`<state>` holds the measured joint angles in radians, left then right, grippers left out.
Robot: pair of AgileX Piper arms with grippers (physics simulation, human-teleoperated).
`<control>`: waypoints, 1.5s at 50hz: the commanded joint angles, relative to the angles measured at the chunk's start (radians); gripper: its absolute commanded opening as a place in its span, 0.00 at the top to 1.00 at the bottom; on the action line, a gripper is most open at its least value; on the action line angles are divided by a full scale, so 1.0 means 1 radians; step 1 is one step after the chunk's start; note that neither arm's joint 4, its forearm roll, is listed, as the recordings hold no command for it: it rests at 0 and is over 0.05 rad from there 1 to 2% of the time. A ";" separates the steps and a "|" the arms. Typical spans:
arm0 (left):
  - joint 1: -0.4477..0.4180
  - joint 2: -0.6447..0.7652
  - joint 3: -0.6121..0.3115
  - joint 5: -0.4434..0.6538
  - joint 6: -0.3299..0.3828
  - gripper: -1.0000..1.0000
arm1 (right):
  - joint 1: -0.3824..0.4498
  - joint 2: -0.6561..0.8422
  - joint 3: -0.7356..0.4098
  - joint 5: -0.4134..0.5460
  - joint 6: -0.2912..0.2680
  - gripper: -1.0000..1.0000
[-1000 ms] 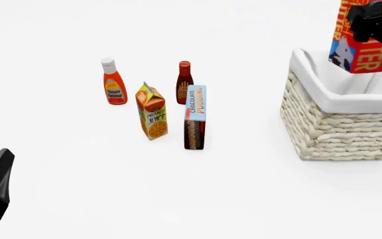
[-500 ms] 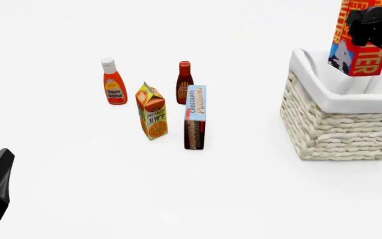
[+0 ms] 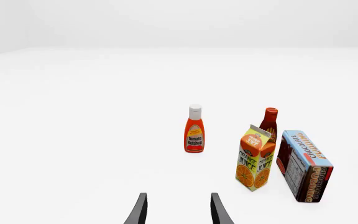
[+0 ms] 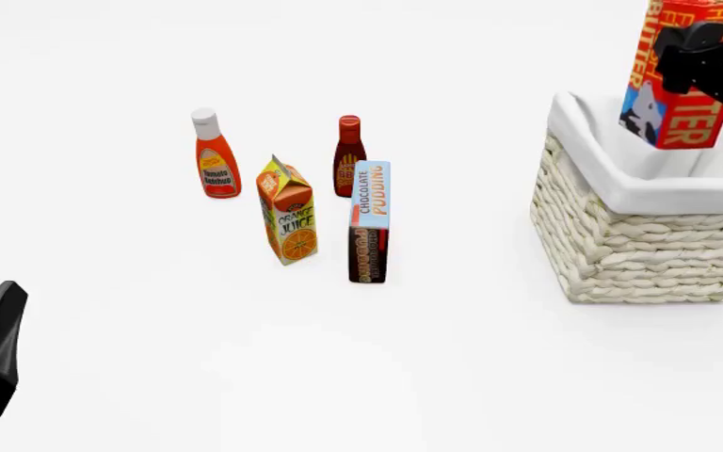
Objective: Pick the butter and place it in the basket.
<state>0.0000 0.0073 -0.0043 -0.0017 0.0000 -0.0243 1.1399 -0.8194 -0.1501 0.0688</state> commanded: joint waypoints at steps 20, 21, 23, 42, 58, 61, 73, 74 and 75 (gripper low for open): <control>0.000 0.000 0.000 0.000 0.000 0.00 | -0.033 0.017 0.008 -0.066 0.039 1.00; 0.000 0.000 0.000 0.000 0.000 0.00 | -0.034 0.026 0.007 -0.074 0.041 1.00; 0.000 0.000 0.000 0.000 0.000 0.00 | -0.036 0.031 0.007 -0.079 0.042 1.00; 0.000 0.000 0.000 0.000 0.000 0.00 | -0.048 0.077 0.006 -0.124 0.057 1.00; 0.000 0.000 0.000 0.000 0.000 0.00 | -0.065 0.113 -0.001 -0.150 0.070 1.00; 0.000 0.000 0.000 0.000 0.000 0.00 | -0.068 0.118 -0.003 -0.153 0.071 1.00; 0.000 0.000 0.000 0.000 0.000 0.00 | -0.083 0.149 -0.011 -0.170 0.074 1.00; 0.000 0.000 0.000 0.000 0.000 0.00 | -0.083 0.152 -0.011 -0.172 0.074 1.00; 0.000 0.000 0.000 0.000 0.000 0.00 | -0.084 0.154 -0.012 -0.173 0.075 1.00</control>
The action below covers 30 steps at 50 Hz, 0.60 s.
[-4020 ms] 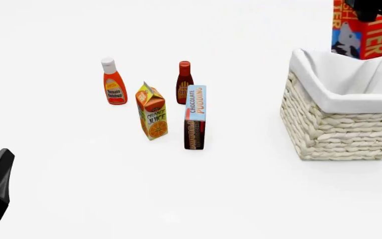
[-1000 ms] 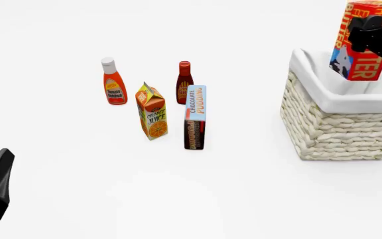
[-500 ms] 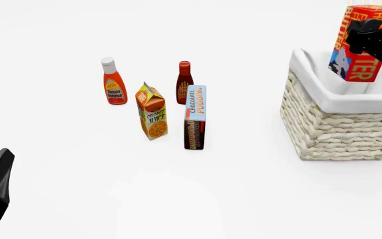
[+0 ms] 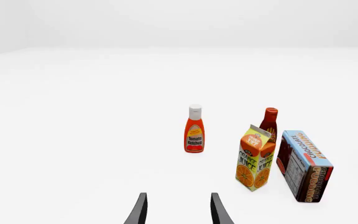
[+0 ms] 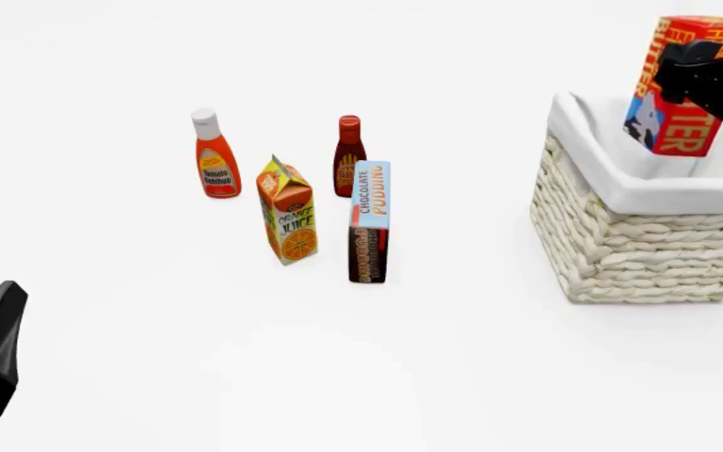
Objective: Pick the butter and place it in the basket.
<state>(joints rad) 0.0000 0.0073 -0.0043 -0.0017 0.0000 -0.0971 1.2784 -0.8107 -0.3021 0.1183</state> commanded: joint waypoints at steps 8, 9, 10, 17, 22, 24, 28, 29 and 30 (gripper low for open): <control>0.000 0.000 0.000 0.000 0.000 0.00 | -0.017 0.032 -0.024 -0.032 0.028 1.00; 0.000 0.000 0.000 0.000 0.000 0.00 | -0.017 0.032 -0.024 -0.032 0.028 1.00; 0.000 0.000 0.000 0.000 0.000 0.00 | -0.021 0.038 -0.023 -0.037 0.029 1.00; 0.000 0.000 0.000 0.000 0.000 0.00 | -0.028 0.051 -0.025 -0.046 0.032 1.00; 0.000 0.000 0.000 0.000 0.000 0.00 | -0.031 0.063 -0.022 -0.059 0.035 1.00; 0.000 0.000 0.000 0.000 0.000 0.00 | -0.032 0.068 -0.019 -0.064 0.035 1.00; 0.000 0.000 0.000 0.000 0.000 0.00 | -0.038 0.076 -0.022 -0.068 0.038 1.00; 0.000 0.000 0.000 0.000 0.000 0.00 | -0.038 0.076 -0.022 -0.068 0.038 1.00; 0.000 0.000 0.000 0.000 0.000 0.00 | -0.038 0.076 -0.022 -0.068 0.038 1.00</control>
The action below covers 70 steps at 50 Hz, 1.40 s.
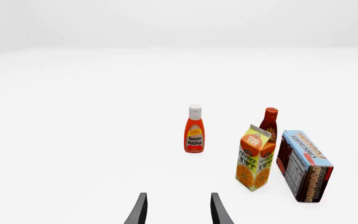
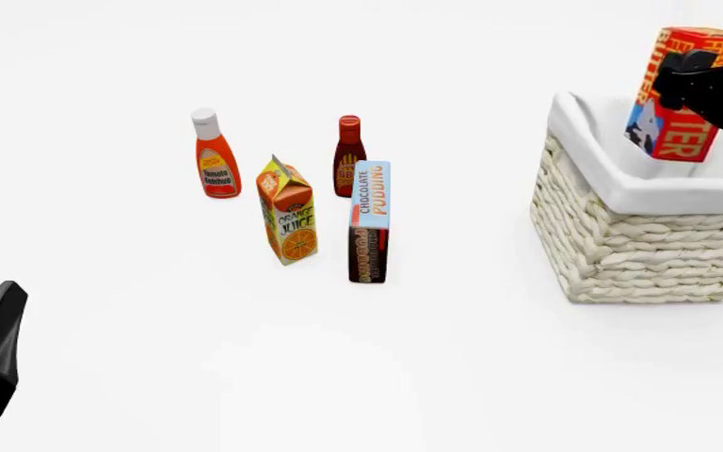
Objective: Pick the butter and place it in the basket.
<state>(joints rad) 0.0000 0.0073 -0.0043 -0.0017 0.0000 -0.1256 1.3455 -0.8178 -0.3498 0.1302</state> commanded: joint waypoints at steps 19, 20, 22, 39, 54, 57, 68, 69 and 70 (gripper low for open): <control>0.000 0.000 0.000 0.000 0.000 0.00 | -0.022 0.054 -0.022 -0.048 0.039 1.00; 0.000 0.000 0.000 0.000 0.000 0.00 | -0.022 0.057 -0.023 -0.051 0.039 1.00; 0.000 0.000 0.000 0.000 0.000 0.00 | -0.022 0.060 -0.023 -0.053 0.039 1.00; 0.000 0.000 0.000 0.000 0.000 0.00 | -0.024 0.097 -0.054 -0.061 0.041 1.00; 0.000 0.000 0.000 0.000 0.000 0.00 | -0.025 0.127 -0.065 -0.075 0.045 1.00; 0.000 0.000 0.000 0.000 0.000 0.00 | -0.025 0.127 -0.065 -0.075 0.045 1.00; 0.000 0.000 0.000 0.000 0.000 0.00 | -0.033 0.154 -0.070 -0.089 0.047 1.00; 0.000 0.000 0.000 0.000 0.000 0.00 | -0.033 0.154 -0.070 -0.089 0.047 1.00; 0.000 0.000 0.000 0.000 0.000 0.00 | -0.033 0.154 -0.070 -0.089 0.047 1.00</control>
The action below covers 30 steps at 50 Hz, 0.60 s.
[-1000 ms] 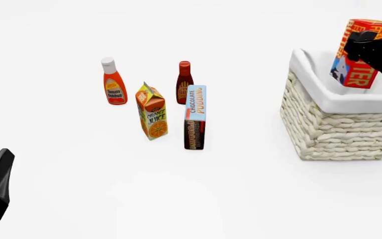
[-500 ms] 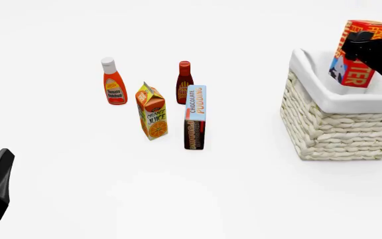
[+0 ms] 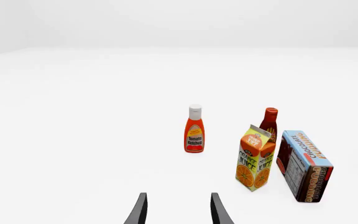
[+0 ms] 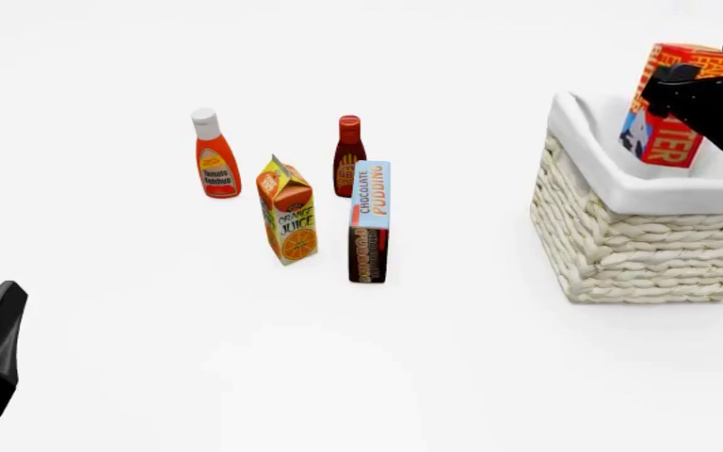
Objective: Pick the butter and place it in the basket.
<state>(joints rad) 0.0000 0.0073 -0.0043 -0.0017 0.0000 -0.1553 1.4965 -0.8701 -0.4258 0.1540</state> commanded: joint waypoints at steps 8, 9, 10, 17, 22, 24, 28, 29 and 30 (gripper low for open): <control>0.000 0.000 0.000 0.000 0.000 0.00 | -0.012 0.027 -0.016 -0.025 0.024 1.00; 0.000 0.000 0.000 0.000 0.000 0.00 | -0.012 0.027 -0.016 -0.025 0.024 1.00; 0.000 0.000 0.000 0.000 0.000 0.00 | -0.012 0.027 -0.016 -0.025 0.024 1.00; 0.000 0.000 0.000 0.000 0.000 0.00 | -0.015 0.033 -0.017 -0.024 0.024 1.00; 0.000 0.000 0.000 0.000 0.000 0.00 | -0.018 0.039 -0.013 -0.028 0.023 1.00; 0.000 0.000 0.000 0.000 0.000 0.00 | -0.018 0.039 -0.014 -0.028 0.023 1.00; 0.000 0.000 0.000 0.000 0.000 0.00 | -0.020 0.041 -0.014 -0.028 0.022 1.00; 0.000 0.000 0.000 0.000 0.000 0.00 | -0.021 0.041 -0.015 -0.027 0.022 1.00; 0.000 0.000 0.000 0.000 0.000 0.00 | -0.022 0.043 -0.016 -0.027 0.023 1.00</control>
<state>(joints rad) 0.0000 0.0073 -0.0043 -0.0017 0.0000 -0.1718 1.5426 -0.8704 -0.4466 0.1551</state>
